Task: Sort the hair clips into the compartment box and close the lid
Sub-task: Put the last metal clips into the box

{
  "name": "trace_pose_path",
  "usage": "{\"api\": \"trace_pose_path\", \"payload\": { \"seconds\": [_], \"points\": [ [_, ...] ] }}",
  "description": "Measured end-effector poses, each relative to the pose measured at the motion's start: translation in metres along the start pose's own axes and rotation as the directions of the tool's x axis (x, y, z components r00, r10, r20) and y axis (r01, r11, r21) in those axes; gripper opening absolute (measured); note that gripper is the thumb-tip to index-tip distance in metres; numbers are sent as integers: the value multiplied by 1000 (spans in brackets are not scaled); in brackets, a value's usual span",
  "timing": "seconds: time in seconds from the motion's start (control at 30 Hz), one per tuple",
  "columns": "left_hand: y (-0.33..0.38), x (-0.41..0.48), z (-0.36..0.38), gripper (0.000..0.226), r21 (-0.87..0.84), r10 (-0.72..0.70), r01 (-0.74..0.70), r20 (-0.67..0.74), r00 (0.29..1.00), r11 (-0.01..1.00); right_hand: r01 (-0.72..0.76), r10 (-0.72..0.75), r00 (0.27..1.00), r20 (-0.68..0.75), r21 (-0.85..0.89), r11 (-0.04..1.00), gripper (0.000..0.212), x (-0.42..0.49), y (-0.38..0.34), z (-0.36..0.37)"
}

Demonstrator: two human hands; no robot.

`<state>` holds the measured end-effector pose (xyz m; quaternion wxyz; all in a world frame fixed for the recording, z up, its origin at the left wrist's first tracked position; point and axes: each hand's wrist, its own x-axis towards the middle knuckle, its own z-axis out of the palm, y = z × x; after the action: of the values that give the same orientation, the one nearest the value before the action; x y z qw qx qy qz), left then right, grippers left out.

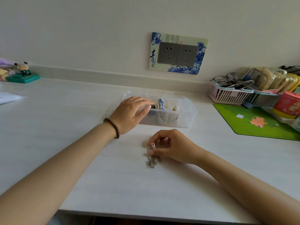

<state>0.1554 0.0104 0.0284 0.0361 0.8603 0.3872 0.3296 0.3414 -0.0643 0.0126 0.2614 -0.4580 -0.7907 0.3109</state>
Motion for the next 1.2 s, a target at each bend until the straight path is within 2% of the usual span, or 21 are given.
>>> {"api": "trace_pose_path", "payload": {
  "seconds": [0.1, 0.2, 0.33, 0.43, 0.53, 0.6, 0.67, 0.73, 0.77, 0.87, 0.93, 1.03, 1.1, 1.2],
  "points": [
    [-2, 1, 0, 43, 25, -6, 5, 29, 1000, 1000, -30, 33, 997, -65, 46, 999, 15, 3, 7, -6],
    [-4, 0, 7, 47, 125, -11, 7, 32, 999, 992, -33, 79, 982, -173, 252, 967, 11, 5, 11, -18],
    [-5, -1, 12, 47, 160, -6, 8, -15, 1000, 987, 57, 128, 908, -399, 421, 905, 4, 18, 8, -56],
    [-6, 0, 13, 52, 144, -8, 11, -26, 1000, 990, 136, 127, 825, -551, 411, 901, 5, 38, 8, -93],
    [-6, -1, 14, 51, 157, -2, 6, -32, 999, 988, 53, 149, 788, -598, 307, 950, 7, 61, 20, -107],
    [-6, -1, 15, 51, 161, 1, 4, -35, 999, 987, -29, 136, 811, -569, 193, 981, 17, 72, 31, -104],
    [-6, -1, 15, 52, 162, 4, 3, -37, 999, 987, -130, 118, 889, -442, 3, 991, 25, 76, 37, -101],
    [-6, -1, 14, 52, 163, 2, 3, -31, 1000, 987, -160, 92, 930, -356, -167, 973, 31, 75, 39, -101],
    [-6, 0, 14, 52, 164, -1, 5, -30, 1000, 987, -156, 76, 929, -363, -196, 968, 33, 72, 38, -102],
    [-6, 0, 15, 52, 165, -3, 9, -36, 999, 986, -89, -1, 889, -457, -175, 981, 33, 53, 29, -101],
    [-5, 0, 15, 52, 163, -6, 13, -42, 999, 987, -9, -70, 890, -452, -169, 986, 28, 34, 20, -93],
    [-4, 0, 15, 50, 165, -6, 14, -46, 999, 986, 95, -107, 949, -295, -56, 994, 22, 7, 7, -70],
    [-3, 0, 15, 44, 163, -14, 21, -42, 999, 986, 108, -103, 984, -147, 27, 994, 24, -7, 2, -50],
    [-3, 0, 14, 41, 166, -22, 28, -37, 999, 986, 85, -85, 996, 20, -1, 996, 24, -16, 1, -24]
  ]
}}
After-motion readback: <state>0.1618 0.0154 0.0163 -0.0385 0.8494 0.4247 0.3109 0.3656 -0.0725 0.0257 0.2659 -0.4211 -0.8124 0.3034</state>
